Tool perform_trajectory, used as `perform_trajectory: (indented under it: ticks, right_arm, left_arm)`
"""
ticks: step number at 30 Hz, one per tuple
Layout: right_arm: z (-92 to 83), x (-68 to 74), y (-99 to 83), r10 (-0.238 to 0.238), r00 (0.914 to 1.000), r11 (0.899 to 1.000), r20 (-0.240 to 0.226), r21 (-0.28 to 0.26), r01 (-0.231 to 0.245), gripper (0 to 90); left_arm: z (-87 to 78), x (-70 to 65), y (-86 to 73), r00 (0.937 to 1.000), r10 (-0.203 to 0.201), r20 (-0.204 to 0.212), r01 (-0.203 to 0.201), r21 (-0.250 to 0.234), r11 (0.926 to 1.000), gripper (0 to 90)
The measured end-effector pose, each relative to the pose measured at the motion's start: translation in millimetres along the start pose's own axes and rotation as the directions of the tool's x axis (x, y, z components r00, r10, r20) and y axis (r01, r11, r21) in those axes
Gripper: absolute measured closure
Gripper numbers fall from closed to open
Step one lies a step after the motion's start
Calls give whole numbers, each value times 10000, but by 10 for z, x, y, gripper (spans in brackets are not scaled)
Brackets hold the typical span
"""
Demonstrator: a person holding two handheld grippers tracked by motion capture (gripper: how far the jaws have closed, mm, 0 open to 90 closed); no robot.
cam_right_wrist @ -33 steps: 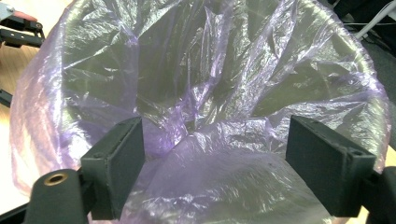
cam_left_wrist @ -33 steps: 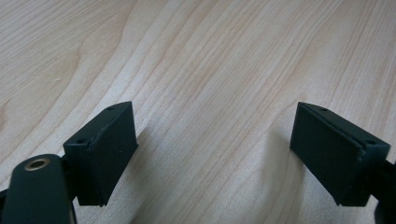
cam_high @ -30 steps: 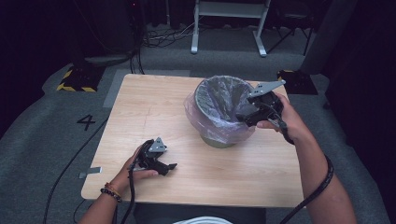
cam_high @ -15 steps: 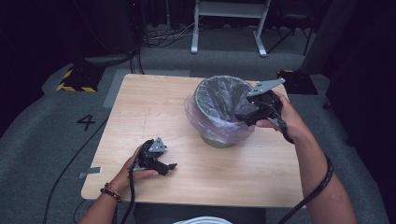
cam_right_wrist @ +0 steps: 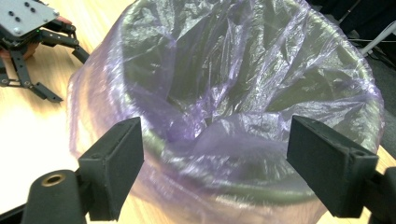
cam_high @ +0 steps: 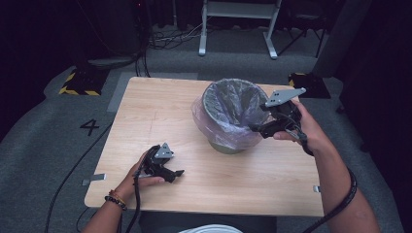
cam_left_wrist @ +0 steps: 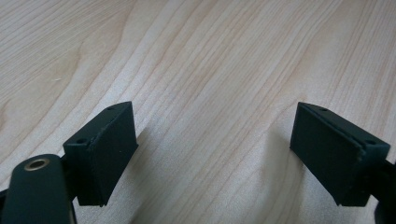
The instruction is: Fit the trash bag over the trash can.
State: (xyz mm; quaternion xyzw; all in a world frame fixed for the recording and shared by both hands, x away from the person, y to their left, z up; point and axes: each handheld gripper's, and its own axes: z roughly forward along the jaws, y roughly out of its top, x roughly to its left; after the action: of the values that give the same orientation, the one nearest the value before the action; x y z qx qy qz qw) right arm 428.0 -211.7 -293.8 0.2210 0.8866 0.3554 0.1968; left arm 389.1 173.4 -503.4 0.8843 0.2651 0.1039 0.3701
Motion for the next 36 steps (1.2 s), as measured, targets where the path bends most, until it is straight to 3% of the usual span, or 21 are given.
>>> perform_trajectory:
  ticks: [21, 36]
  right_arm:
    - [-103, 155, -297, -242, 9996, 9997, -122, -71, 241, 185]
    - [-42, 241, -538, -367, 9993, 9992, -75, 158, 368, 184]
  left_arm:
    - [0, 0, 0, 10000, 0, -3, 0, -2, 10000, 144]
    - [1, 1, 0, 10000, 6, 5, -6, -12, 10000, 144]
